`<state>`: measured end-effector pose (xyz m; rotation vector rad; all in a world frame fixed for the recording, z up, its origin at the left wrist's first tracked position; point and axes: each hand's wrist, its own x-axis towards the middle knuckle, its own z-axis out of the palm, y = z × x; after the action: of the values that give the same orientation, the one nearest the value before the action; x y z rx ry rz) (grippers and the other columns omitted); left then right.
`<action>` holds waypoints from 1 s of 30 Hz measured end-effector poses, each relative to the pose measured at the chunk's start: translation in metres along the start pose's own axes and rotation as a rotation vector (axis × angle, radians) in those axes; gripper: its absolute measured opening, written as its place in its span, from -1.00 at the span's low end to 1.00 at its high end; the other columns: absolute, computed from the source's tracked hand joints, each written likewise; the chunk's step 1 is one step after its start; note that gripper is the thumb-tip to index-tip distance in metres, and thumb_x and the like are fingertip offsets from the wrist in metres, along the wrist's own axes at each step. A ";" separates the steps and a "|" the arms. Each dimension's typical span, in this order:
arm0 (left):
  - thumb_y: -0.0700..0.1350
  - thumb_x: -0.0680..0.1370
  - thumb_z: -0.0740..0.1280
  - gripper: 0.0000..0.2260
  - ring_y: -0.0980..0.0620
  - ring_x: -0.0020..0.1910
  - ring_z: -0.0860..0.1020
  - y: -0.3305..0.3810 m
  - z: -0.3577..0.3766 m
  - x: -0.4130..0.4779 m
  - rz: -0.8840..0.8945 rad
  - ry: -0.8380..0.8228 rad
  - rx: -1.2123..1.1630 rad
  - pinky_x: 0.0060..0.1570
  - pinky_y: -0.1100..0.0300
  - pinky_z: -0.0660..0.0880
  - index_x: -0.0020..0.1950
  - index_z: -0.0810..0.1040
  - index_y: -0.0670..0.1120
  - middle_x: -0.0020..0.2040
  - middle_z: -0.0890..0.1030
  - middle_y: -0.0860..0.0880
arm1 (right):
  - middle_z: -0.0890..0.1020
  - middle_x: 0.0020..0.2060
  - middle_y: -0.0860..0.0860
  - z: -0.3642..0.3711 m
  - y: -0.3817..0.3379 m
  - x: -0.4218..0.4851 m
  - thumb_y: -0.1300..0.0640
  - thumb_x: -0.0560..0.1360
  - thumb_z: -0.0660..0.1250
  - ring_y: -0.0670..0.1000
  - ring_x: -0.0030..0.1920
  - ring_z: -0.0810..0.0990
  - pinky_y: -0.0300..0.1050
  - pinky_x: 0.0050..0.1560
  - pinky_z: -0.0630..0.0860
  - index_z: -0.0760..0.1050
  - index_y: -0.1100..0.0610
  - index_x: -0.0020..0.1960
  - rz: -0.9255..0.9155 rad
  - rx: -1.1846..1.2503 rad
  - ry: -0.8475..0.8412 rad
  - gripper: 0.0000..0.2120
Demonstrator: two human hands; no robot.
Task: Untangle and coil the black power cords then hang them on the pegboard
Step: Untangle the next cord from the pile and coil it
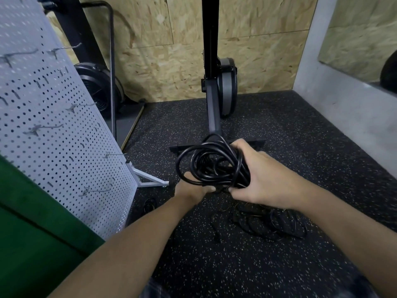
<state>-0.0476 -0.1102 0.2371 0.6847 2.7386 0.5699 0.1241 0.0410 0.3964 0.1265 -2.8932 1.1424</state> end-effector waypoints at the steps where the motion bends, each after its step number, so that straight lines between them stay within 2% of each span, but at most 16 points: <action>1: 0.19 0.57 0.46 -0.56 -0.09 0.40 0.51 -0.001 -0.002 0.002 -0.041 0.027 -0.023 0.36 0.07 0.42 0.36 0.60 0.00 0.35 0.60 -0.01 | 0.66 -0.20 -0.03 -0.002 0.002 0.000 0.15 0.41 0.57 -0.07 -0.27 0.64 0.01 -0.23 0.61 0.28 -0.10 0.34 0.012 -0.025 0.018 -0.35; 2: 0.19 0.54 0.49 -0.66 -0.10 0.23 0.60 -0.003 -0.006 0.000 -0.050 0.047 0.005 0.20 0.04 0.51 0.14 0.66 -0.03 0.15 0.67 -0.03 | 0.67 -0.18 -0.04 -0.004 0.004 0.001 0.16 0.41 0.57 -0.09 -0.25 0.65 -0.05 -0.22 0.62 0.28 -0.09 0.37 0.034 -0.050 0.038 -0.33; 3: 0.17 0.53 0.52 -0.70 -0.10 0.04 0.63 -0.004 -0.010 0.000 -0.066 0.039 -0.002 0.00 0.04 0.56 -0.08 0.63 -0.06 -0.07 0.66 -0.04 | 0.67 -0.16 -0.04 -0.007 0.008 0.002 0.17 0.42 0.57 -0.11 -0.24 0.66 -0.12 -0.23 0.62 0.30 -0.07 0.37 0.070 -0.066 0.065 -0.34; 4: 0.16 0.52 0.53 -0.65 -0.08 -0.09 0.62 -0.008 -0.010 0.001 -0.071 0.056 -0.016 -0.15 0.06 0.52 -0.22 0.55 -0.07 -0.21 0.60 -0.04 | 0.67 -0.15 -0.05 -0.011 0.015 0.005 0.16 0.43 0.56 -0.13 -0.24 0.66 -0.19 -0.27 0.60 0.33 -0.04 0.35 0.119 -0.067 0.108 -0.39; 5: 0.15 0.52 0.54 -0.62 -0.08 -0.16 0.60 -0.008 -0.012 0.000 -0.086 0.061 -0.038 -0.23 0.08 0.47 -0.28 0.50 -0.07 -0.28 0.56 -0.04 | 0.66 -0.13 -0.06 -0.015 0.024 0.010 0.14 0.44 0.56 -0.12 -0.25 0.65 -0.24 -0.31 0.56 0.36 -0.02 0.31 0.178 -0.058 0.167 -0.45; 7: 0.17 0.52 0.53 -0.60 -0.06 -0.21 0.58 -0.006 -0.014 -0.001 -0.072 0.071 -0.049 -0.27 0.11 0.42 -0.28 0.48 -0.06 -0.30 0.55 -0.04 | 0.64 -0.07 -0.07 -0.024 0.048 0.020 0.08 0.45 0.56 -0.12 -0.18 0.62 -0.26 -0.30 0.48 0.37 0.00 0.24 0.296 -0.035 0.293 -0.51; 9: 0.19 0.52 0.52 -0.61 -0.03 -0.22 0.55 0.000 -0.014 -0.003 -0.020 0.066 -0.048 -0.26 0.12 0.41 -0.27 0.46 -0.02 -0.26 0.54 -0.02 | 0.62 -0.04 -0.02 -0.029 0.074 0.029 0.08 0.46 0.55 -0.08 -0.14 0.59 -0.14 -0.24 0.49 0.33 0.02 0.23 0.397 -0.024 0.372 -0.51; 12: 0.16 0.55 0.50 -0.63 0.00 -0.27 0.55 0.005 -0.016 -0.004 0.123 0.058 -0.058 -0.29 0.13 0.41 -0.27 0.43 0.03 -0.29 0.54 0.02 | 0.58 -0.05 0.07 -0.031 0.103 0.033 0.14 0.48 0.51 -0.02 -0.16 0.55 -0.05 -0.27 0.44 0.31 0.09 0.22 0.514 -0.046 0.412 -0.54; 14: 0.15 0.58 0.47 -0.65 -0.04 -0.24 0.57 0.007 -0.020 -0.006 0.213 0.030 -0.054 -0.26 0.09 0.48 -0.27 0.40 0.07 -0.28 0.55 0.01 | 0.57 -0.05 0.10 -0.030 0.119 0.032 0.18 0.48 0.48 0.01 -0.17 0.54 -0.02 -0.24 0.47 0.30 0.13 0.20 0.565 -0.068 0.410 -0.57; 16: 0.18 0.60 0.42 -0.69 -0.01 -0.18 0.60 0.009 -0.025 -0.006 0.276 -0.012 -0.036 -0.14 0.03 0.59 -0.25 0.46 0.11 -0.23 0.59 0.02 | 0.56 -0.06 0.13 -0.027 0.131 0.031 0.19 0.49 0.46 0.10 -0.16 0.58 0.08 -0.13 0.59 0.29 0.15 0.20 0.610 -0.129 0.380 -0.58; 19: 0.22 0.60 0.40 -0.73 0.14 -0.18 0.60 0.021 -0.041 -0.013 0.382 -0.095 0.001 -0.06 0.05 0.61 -0.18 0.58 0.09 -0.22 0.63 0.09 | 0.52 -0.08 0.14 -0.018 0.143 0.031 0.16 0.51 0.45 0.17 -0.15 0.59 0.17 -0.07 0.63 0.26 0.15 0.17 0.672 -0.252 0.310 -0.60; 22: 0.21 0.59 0.41 -0.72 0.23 -0.30 0.54 0.042 -0.061 -0.024 0.506 -0.093 -0.015 -0.18 0.18 0.54 -0.16 0.61 0.04 -0.27 0.63 0.11 | 0.49 -0.13 0.12 -0.007 0.150 0.032 0.17 0.54 0.42 0.14 -0.16 0.57 0.12 -0.09 0.60 0.25 0.15 0.13 0.705 -0.366 0.236 -0.65; 24: 0.18 0.58 0.43 -0.71 0.19 -0.33 0.50 0.060 -0.073 -0.033 0.597 -0.053 -0.048 -0.27 0.35 0.37 -0.17 0.61 0.00 -0.29 0.61 0.11 | 0.47 -0.14 0.09 0.001 0.150 0.034 0.18 0.56 0.40 0.13 -0.15 0.56 0.07 -0.12 0.53 0.24 0.15 0.13 0.706 -0.413 0.184 -0.66; 27: 0.11 0.57 0.47 -0.75 0.16 -0.30 0.47 0.083 -0.085 -0.040 0.714 0.016 -0.095 -0.26 0.28 0.37 -0.16 0.62 -0.04 -0.26 0.57 0.12 | 0.46 -0.14 0.06 0.016 0.142 0.038 0.19 0.54 0.40 0.16 -0.14 0.54 0.03 -0.14 0.45 0.24 0.13 0.13 0.644 -0.509 0.094 -0.65; 30: 0.01 0.59 0.48 -0.82 0.21 -0.30 0.45 0.096 -0.089 -0.034 0.751 0.075 -0.154 -0.25 0.31 0.35 -0.10 0.64 -0.08 -0.24 0.53 0.13 | 0.55 -0.10 0.04 0.032 0.133 0.043 0.18 0.52 0.38 0.13 -0.16 0.59 0.02 -0.16 0.51 0.27 0.06 0.15 0.548 -0.552 -0.054 -0.66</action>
<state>-0.0108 -0.0771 0.3630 1.6832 2.3931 0.9516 0.0704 0.1134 0.2853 -0.6862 -3.2529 0.3085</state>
